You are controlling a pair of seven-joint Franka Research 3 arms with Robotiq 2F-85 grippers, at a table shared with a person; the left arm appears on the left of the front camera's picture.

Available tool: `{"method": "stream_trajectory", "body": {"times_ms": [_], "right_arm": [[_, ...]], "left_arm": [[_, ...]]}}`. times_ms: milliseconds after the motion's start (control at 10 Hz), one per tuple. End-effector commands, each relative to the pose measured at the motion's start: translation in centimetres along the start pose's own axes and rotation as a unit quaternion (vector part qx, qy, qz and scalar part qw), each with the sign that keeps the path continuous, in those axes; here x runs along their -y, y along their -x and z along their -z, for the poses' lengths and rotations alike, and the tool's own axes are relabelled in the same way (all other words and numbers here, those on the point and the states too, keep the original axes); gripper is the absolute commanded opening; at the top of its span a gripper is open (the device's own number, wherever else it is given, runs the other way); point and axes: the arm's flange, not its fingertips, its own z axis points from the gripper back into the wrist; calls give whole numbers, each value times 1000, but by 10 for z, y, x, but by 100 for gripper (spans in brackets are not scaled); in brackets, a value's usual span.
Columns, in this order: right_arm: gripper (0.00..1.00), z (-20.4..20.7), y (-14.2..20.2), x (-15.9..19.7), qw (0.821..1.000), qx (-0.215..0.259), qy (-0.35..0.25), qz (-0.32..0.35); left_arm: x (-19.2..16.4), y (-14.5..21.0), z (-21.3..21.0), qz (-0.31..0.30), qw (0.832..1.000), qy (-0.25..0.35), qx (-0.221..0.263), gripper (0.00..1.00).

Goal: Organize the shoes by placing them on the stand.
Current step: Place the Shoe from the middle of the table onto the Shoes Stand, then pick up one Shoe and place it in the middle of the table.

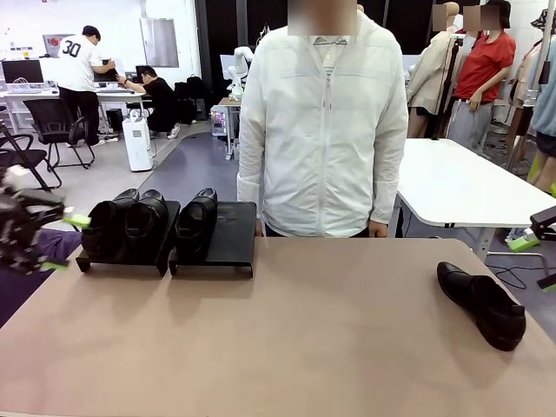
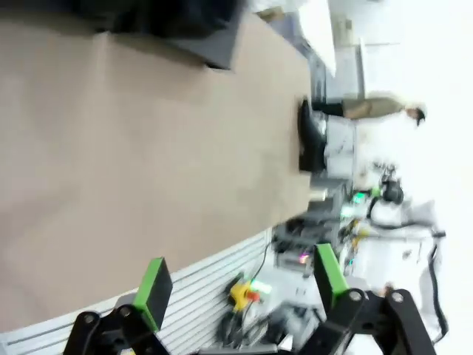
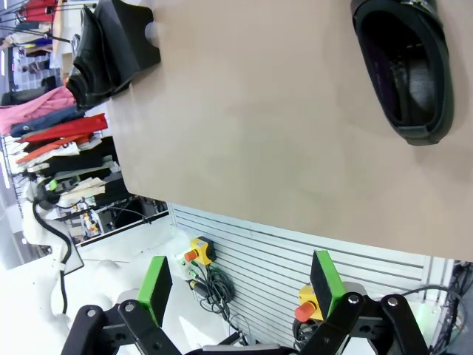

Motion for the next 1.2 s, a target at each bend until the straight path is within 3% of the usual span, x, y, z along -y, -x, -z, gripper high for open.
{"method": "stream_trajectory", "body": {"times_ms": [0, 100, 200, 1100], "right_arm": [[100, -1, 2, 0, 1000, -1, 0, -5], [100, -1, 2, 0, 1000, -1, 0, -5], [100, -1, 2, 0, 1000, -1, 0, -5], [100, -1, 2, 0, 1000, -1, 0, -5]], "left_arm": [[-28, -2, -28, -69, 995, 37, 67, 100], [-35, -8, -24, -60, 996, 41, 57, 100], [-27, -4, -25, -45, 998, 8, 38, 100], [-27, -4, -25, -45, 998, 8, 38, 100]]}}
